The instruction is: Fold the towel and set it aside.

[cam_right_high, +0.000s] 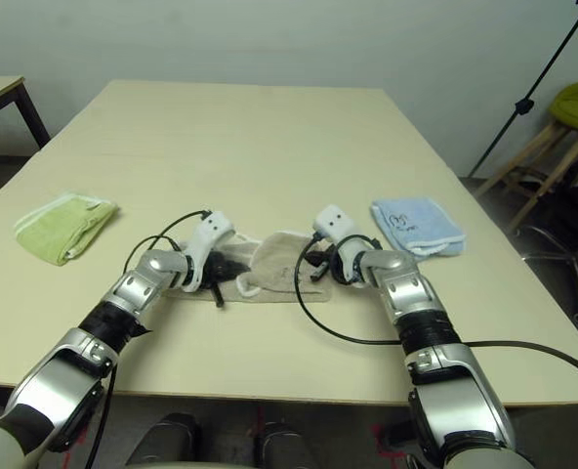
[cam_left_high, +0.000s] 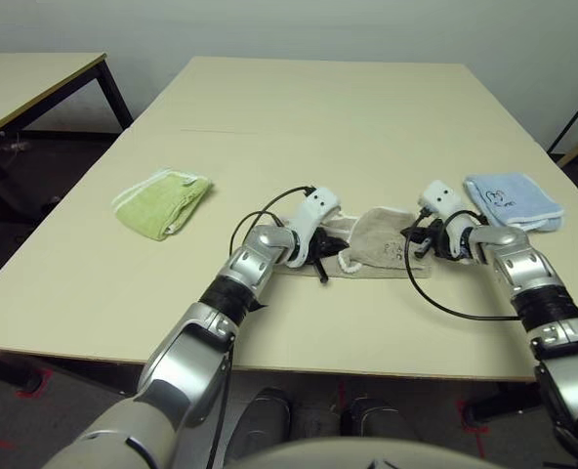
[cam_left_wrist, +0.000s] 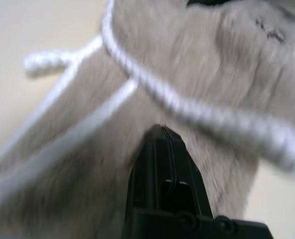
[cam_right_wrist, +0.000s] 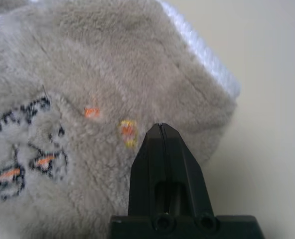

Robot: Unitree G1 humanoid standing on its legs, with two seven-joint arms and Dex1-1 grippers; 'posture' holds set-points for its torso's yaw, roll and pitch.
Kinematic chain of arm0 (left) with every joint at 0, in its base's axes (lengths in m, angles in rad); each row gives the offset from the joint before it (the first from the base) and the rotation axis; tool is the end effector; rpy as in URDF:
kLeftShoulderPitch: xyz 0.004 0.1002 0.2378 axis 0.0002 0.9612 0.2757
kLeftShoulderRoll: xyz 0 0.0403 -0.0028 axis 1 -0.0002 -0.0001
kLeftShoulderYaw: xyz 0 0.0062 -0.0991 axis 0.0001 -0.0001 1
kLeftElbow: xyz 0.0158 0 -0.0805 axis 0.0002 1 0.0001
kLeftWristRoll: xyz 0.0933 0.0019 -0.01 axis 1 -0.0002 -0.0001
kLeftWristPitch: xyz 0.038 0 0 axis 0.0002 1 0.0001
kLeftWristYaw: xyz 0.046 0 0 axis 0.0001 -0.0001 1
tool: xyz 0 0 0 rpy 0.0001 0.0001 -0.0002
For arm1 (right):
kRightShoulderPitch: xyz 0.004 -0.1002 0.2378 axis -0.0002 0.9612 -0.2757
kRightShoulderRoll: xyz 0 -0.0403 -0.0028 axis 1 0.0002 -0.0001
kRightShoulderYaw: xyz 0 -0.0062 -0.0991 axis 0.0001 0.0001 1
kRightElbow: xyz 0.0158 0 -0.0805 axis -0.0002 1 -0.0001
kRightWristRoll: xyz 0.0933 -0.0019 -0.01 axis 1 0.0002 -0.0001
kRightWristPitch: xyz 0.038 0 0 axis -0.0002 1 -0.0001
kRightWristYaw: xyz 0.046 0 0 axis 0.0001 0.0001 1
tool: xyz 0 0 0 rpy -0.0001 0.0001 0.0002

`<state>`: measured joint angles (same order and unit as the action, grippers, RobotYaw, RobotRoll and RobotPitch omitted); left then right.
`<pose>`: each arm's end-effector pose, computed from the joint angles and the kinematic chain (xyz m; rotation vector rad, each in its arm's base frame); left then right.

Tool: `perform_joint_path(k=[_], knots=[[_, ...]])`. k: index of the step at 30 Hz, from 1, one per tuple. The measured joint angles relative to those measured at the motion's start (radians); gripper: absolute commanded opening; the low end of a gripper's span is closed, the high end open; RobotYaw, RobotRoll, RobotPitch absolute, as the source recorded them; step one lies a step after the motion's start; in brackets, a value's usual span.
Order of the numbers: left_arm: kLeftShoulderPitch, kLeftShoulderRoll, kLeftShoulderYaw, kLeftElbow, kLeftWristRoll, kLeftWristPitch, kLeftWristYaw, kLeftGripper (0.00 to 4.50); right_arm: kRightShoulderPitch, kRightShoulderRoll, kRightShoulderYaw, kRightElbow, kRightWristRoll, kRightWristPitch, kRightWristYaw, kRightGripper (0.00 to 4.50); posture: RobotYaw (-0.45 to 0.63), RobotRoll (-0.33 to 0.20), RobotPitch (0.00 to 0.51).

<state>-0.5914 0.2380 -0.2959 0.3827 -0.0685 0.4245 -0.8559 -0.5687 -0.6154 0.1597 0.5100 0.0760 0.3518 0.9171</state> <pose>0.2935 0.1264 0.0930 0.2430 0.4056 -1.0836 0.2901 -0.2563 0.1137 -0.3766 0.5340 0.7546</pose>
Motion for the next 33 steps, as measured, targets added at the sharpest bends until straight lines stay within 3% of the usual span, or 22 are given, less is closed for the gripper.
perform_joint_path(k=[4,9,13,18,29,33], knots=[[0.029,0.002,0.170,-0.300,-0.199,0.294,0.021,1.29,-0.001,-0.044,-0.042,-0.082,0.060,0.071,0.079,0.95,0.05,0.000,0.055],[0.068,0.013,0.396,-0.549,-0.354,0.657,0.180,3.04,-0.003,-0.119,-0.075,-0.158,0.085,0.050,0.148,2.79,0.06,0.000,0.057],[0.115,-0.003,0.566,-0.648,-0.444,0.976,0.269,4.45,-0.005,-0.159,-0.091,-0.187,0.087,0.019,0.191,4.35,0.06,0.000,0.062],[0.179,0.032,0.667,-0.696,-0.490,1.165,0.320,4.48,-0.007,-0.192,-0.099,-0.240,0.105,-0.003,0.248,4.44,0.06,0.000,0.066],[0.271,0.145,0.782,-0.615,-0.580,1.173,0.421,4.48,0.002,-0.249,-0.102,-0.365,0.146,0.036,0.313,4.44,0.06,0.000,0.091],[0.301,0.183,0.779,-0.613,-0.660,1.173,0.439,4.48,0.002,-0.279,-0.104,-0.415,0.173,0.069,0.350,4.44,0.06,0.000,0.095]])
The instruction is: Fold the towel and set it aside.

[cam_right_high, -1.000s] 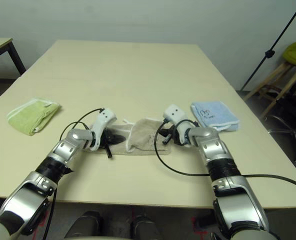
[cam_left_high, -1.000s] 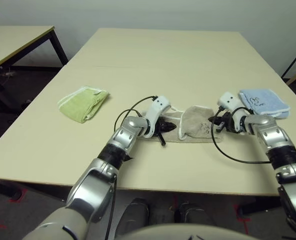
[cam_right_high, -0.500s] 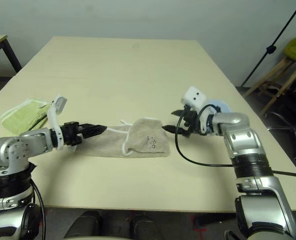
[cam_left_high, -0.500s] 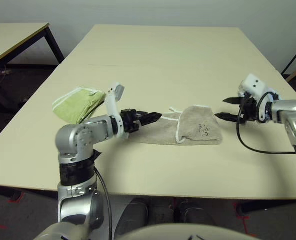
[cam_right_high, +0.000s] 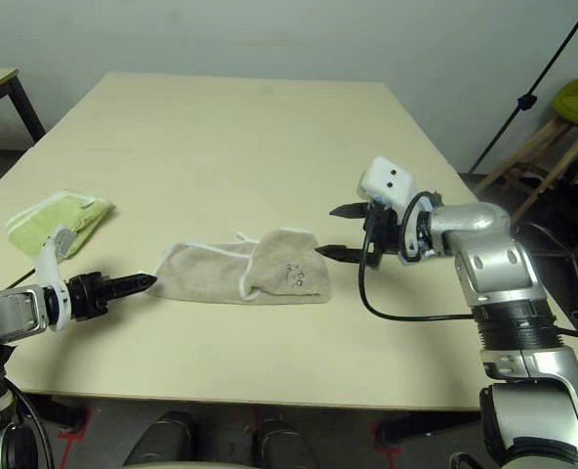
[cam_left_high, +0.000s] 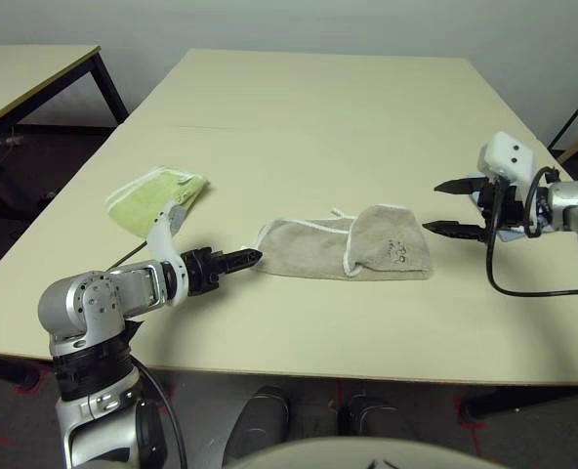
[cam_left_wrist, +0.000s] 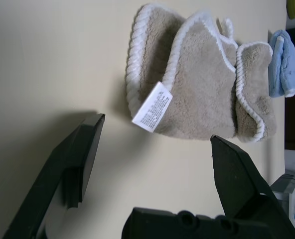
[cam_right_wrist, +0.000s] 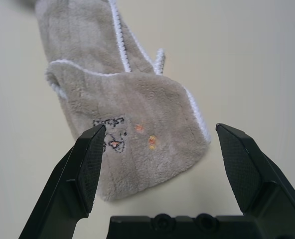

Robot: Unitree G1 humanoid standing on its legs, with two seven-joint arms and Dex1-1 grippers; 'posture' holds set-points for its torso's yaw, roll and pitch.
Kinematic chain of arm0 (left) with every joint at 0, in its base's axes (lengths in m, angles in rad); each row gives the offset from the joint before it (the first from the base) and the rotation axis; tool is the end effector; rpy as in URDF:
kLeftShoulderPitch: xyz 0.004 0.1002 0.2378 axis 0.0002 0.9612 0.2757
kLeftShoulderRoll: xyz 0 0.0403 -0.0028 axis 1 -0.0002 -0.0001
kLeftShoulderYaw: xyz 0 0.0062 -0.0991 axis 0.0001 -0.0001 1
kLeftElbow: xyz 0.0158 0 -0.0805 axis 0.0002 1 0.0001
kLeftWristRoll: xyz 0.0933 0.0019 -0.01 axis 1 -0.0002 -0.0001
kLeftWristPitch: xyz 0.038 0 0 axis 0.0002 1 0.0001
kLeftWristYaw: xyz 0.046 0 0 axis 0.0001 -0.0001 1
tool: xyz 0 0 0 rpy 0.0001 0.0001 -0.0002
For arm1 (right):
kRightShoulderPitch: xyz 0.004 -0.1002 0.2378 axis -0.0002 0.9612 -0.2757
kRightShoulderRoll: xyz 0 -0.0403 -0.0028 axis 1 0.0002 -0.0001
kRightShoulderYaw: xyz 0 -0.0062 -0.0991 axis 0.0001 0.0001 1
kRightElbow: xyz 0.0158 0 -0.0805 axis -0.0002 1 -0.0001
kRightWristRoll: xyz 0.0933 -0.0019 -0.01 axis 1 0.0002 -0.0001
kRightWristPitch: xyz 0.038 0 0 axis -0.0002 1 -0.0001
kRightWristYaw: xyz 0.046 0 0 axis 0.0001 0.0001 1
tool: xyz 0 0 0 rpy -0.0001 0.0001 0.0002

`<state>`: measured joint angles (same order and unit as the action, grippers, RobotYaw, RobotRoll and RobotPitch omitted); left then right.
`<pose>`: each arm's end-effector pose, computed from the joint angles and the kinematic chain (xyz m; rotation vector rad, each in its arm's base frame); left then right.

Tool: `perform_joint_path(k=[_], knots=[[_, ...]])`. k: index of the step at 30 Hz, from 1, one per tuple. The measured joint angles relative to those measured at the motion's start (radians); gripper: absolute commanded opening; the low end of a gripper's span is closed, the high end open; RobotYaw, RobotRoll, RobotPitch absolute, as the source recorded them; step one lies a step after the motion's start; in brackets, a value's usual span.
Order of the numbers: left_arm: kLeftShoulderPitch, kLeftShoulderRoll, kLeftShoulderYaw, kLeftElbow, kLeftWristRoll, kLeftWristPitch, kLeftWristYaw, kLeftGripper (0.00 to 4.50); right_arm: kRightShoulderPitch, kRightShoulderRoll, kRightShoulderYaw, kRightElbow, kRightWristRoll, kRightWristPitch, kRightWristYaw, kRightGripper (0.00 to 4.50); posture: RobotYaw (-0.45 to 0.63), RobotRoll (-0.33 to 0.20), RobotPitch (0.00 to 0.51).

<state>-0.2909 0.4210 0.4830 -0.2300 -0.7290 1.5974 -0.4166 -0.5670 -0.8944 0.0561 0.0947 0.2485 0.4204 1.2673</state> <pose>0.2029 0.2525 0.1288 -0.5129 0.7851 -0.4867 0.2681 -0.2748 0.2152 -0.5512 0.3293 1.0664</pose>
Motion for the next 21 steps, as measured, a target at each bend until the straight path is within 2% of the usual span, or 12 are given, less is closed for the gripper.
perform_joint_path(k=[3,6,13,17,21], knots=[[0.009,0.004,-0.015,0.007,-0.045,0.000,0.025,4.48,-0.001,-0.008,0.000,-0.015,0.012,0.011,0.012,4.44,0.06,0.000,0.098],[-0.002,-0.028,-0.014,0.028,-0.067,0.000,0.066,4.48,-0.001,-0.010,0.000,-0.037,0.022,0.028,0.017,4.44,0.06,0.000,0.098],[-0.076,-0.167,-0.002,0.088,-0.018,-0.001,0.160,4.48,-0.018,-0.010,0.001,-0.091,0.034,0.057,0.021,4.44,0.04,0.000,0.098],[-0.086,-0.194,-0.001,0.095,-0.005,-0.005,0.164,4.48,-0.015,-0.018,0.000,-0.097,0.048,0.063,0.020,4.44,0.03,0.000,0.096],[-0.090,-0.232,0.004,0.099,0.006,-0.007,0.169,3.59,-0.007,-0.023,-0.004,-0.107,0.053,0.068,0.018,4.50,0.03,0.000,0.094]])
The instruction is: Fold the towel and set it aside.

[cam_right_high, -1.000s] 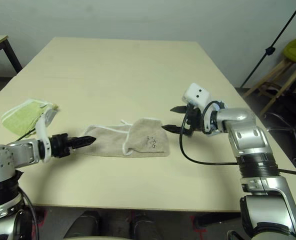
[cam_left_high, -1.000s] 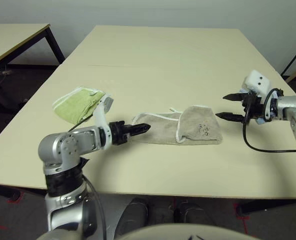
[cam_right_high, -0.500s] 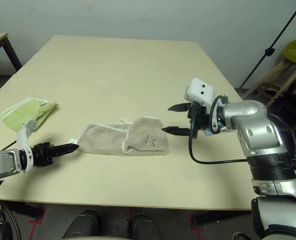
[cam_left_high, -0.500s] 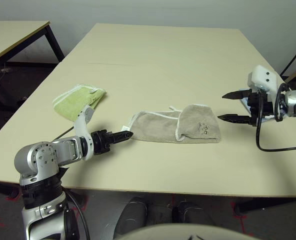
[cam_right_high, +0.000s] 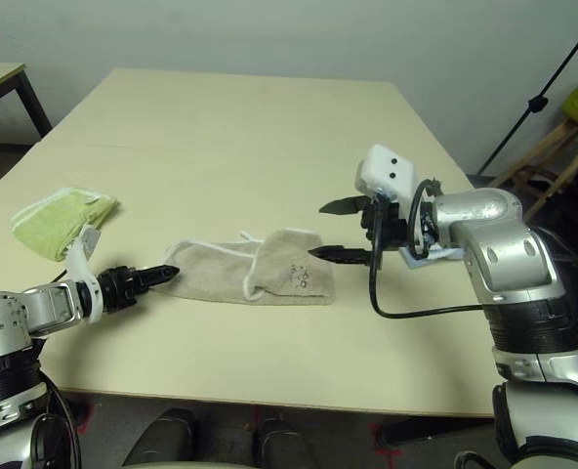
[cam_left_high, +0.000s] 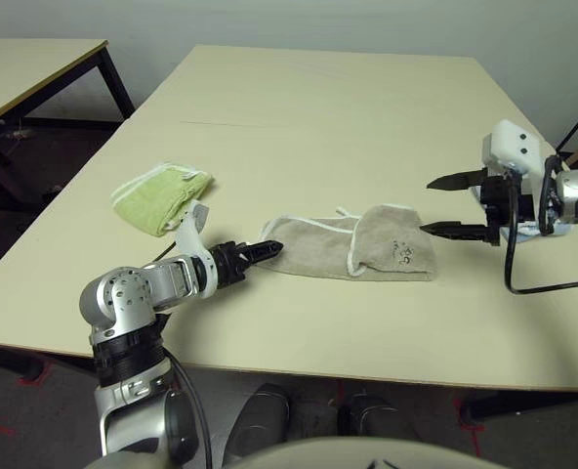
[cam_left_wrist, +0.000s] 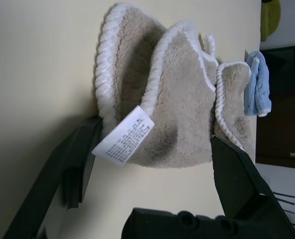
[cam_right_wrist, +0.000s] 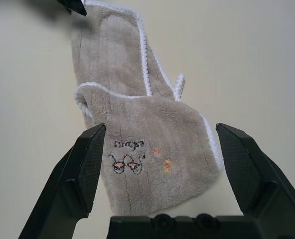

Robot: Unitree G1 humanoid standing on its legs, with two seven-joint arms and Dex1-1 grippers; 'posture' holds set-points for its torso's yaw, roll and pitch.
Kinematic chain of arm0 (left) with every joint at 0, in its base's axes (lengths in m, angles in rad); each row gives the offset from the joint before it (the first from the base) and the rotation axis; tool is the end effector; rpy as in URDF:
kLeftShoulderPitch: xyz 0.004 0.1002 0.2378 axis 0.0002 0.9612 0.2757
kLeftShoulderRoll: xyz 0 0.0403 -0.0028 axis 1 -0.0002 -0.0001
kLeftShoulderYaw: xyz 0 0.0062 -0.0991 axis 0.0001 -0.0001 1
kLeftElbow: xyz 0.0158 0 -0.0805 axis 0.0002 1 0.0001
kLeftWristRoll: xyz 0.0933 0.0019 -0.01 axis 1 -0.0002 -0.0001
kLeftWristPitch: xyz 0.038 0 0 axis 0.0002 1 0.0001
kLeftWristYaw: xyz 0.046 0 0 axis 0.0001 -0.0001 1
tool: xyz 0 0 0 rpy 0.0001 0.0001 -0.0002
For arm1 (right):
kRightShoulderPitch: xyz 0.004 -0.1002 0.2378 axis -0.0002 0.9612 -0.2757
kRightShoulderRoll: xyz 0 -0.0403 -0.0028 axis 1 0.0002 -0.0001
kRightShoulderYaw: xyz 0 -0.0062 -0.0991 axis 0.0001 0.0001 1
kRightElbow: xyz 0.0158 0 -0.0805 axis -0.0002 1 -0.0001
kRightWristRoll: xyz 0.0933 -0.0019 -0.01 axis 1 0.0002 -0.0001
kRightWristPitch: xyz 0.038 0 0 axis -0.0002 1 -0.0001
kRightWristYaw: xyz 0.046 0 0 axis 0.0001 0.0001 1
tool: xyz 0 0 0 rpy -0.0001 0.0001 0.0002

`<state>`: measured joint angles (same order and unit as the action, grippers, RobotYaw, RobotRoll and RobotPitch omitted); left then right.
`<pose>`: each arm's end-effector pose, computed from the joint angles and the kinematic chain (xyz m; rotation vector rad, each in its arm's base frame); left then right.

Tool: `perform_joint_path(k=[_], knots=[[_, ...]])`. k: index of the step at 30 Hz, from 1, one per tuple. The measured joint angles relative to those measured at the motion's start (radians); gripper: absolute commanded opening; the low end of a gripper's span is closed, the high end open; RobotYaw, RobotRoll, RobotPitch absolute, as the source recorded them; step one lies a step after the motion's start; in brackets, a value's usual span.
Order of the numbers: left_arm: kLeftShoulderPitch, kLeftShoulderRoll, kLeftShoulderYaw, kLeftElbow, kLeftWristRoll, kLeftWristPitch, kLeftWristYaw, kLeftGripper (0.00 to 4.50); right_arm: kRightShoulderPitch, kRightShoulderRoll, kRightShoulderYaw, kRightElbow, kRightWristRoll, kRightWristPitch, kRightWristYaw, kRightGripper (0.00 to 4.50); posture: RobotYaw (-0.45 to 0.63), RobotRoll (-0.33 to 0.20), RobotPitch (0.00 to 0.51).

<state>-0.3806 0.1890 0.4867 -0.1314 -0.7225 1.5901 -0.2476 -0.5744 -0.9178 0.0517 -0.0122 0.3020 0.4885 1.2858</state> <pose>0.2235 0.2105 0.1096 -0.6573 0.8163 -0.5069 0.2624 -0.2646 0.2288 -0.5604 0.3007 1.1298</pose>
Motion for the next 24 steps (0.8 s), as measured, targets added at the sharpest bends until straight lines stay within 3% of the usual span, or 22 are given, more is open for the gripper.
perform_joint_path(k=[10,14,24], knots=[[-0.060,-0.090,0.042,0.043,0.029,-0.059,0.038,0.17,0.028,-0.036,-0.001,-0.003,0.013,0.003,0.016,4.50,0.04,0.000,0.087],[-0.117,-0.081,0.083,0.089,0.040,-0.129,0.059,0.05,0.070,-0.064,-0.002,-0.003,0.017,0.010,0.046,4.50,0.03,0.000,0.086],[-0.202,0.064,0.089,0.295,0.069,-0.329,0.061,0.05,0.092,-0.080,-0.005,0.001,0.035,0.014,0.060,4.50,0.03,0.000,0.081]])
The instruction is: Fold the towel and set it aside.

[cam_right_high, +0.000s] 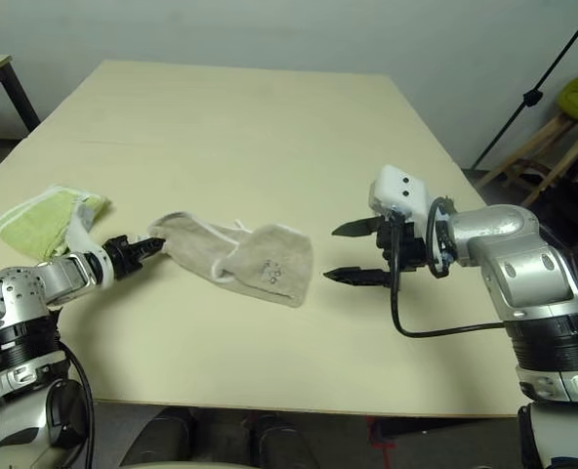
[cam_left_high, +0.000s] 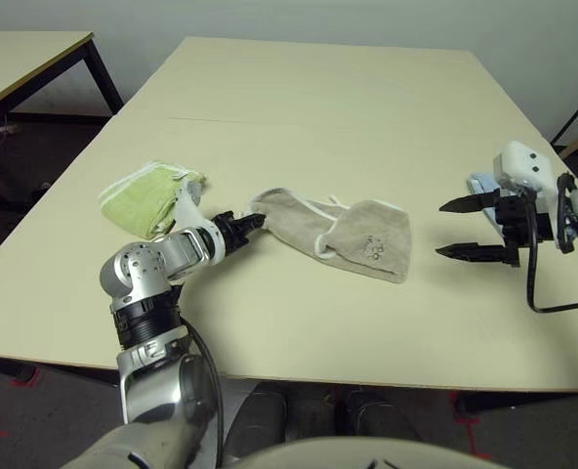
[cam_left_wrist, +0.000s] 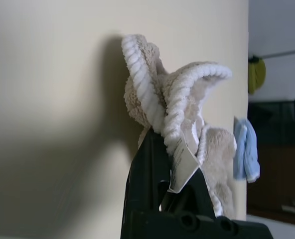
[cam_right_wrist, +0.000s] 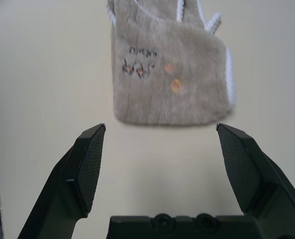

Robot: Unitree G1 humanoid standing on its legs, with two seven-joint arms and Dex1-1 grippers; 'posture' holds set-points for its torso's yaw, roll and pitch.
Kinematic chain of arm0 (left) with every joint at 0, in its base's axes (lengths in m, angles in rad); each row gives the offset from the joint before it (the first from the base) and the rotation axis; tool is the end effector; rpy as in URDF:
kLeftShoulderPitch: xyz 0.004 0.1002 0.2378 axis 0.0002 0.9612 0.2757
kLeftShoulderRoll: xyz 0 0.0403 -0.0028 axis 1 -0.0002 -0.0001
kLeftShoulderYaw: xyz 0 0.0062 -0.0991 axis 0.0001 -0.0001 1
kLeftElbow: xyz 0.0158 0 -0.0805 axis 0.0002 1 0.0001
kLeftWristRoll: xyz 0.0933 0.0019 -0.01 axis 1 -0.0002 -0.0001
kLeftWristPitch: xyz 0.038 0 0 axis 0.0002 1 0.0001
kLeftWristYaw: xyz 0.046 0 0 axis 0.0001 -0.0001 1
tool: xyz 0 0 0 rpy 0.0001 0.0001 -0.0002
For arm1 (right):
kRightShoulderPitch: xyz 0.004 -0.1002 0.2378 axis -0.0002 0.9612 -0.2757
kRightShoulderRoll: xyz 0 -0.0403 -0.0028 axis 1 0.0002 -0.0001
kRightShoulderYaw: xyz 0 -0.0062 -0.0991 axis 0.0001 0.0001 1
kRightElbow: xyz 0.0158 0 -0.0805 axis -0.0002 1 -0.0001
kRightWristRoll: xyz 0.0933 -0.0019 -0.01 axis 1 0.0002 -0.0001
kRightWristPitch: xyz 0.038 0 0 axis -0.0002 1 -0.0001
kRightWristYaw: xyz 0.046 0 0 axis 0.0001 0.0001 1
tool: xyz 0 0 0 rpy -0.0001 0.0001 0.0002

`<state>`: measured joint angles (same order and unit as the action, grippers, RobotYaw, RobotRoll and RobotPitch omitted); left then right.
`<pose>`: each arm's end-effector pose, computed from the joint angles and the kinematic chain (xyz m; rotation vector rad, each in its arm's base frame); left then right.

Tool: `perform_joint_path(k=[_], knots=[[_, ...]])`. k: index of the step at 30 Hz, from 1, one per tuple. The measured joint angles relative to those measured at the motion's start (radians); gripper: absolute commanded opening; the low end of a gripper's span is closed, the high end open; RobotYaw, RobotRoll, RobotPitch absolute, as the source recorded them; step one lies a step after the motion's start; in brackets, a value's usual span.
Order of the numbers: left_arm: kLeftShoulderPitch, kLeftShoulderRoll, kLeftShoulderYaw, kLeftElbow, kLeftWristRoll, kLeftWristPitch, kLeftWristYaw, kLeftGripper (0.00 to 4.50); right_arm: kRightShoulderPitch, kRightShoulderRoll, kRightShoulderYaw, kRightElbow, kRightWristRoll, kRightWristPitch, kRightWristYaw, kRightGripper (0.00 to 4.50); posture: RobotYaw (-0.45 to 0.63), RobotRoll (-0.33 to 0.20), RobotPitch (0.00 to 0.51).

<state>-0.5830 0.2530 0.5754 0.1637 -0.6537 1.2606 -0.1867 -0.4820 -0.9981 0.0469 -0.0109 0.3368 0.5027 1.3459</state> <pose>0.2664 0.2350 0.1288 -0.7129 0.5490 -0.2849 0.2516 -0.2820 0.2179 -0.5178 0.4333 1.1535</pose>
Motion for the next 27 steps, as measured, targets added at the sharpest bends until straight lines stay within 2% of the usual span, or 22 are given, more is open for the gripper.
perform_joint_path(k=[6,9,15,19,22,27], knots=[[-0.030,0.083,-0.041,0.062,0.013,-0.079,-0.045,0.05,0.006,-0.006,0.000,0.014,0.000,-0.007,-0.003,4.50,0.03,0.000,0.080],[-0.029,0.124,-0.146,-0.007,0.004,-0.077,-0.140,0.05,0.007,-0.009,-0.001,0.024,-0.001,-0.012,-0.003,4.50,0.03,0.000,0.078],[-0.063,0.139,-0.390,-0.189,-0.079,-0.001,-0.315,0.05,0.007,-0.017,-0.001,0.036,-0.001,-0.018,-0.003,4.50,0.02,0.000,0.070],[-0.127,0.141,-0.531,-0.237,-0.091,0.008,-0.392,0.05,0.014,-0.029,-0.011,0.037,-0.001,-0.018,-0.004,4.50,0.01,0.000,0.064],[-0.149,0.143,-0.647,-0.232,-0.060,-0.023,-0.440,0.05,0.031,-0.032,-0.026,0.035,-0.001,-0.018,-0.007,4.50,0.00,0.000,0.060],[-0.188,0.119,-0.824,-0.164,0.060,-0.147,-0.497,0.05,0.073,-0.040,-0.049,0.010,0.003,-0.008,-0.023,4.50,-0.04,0.000,0.053]])
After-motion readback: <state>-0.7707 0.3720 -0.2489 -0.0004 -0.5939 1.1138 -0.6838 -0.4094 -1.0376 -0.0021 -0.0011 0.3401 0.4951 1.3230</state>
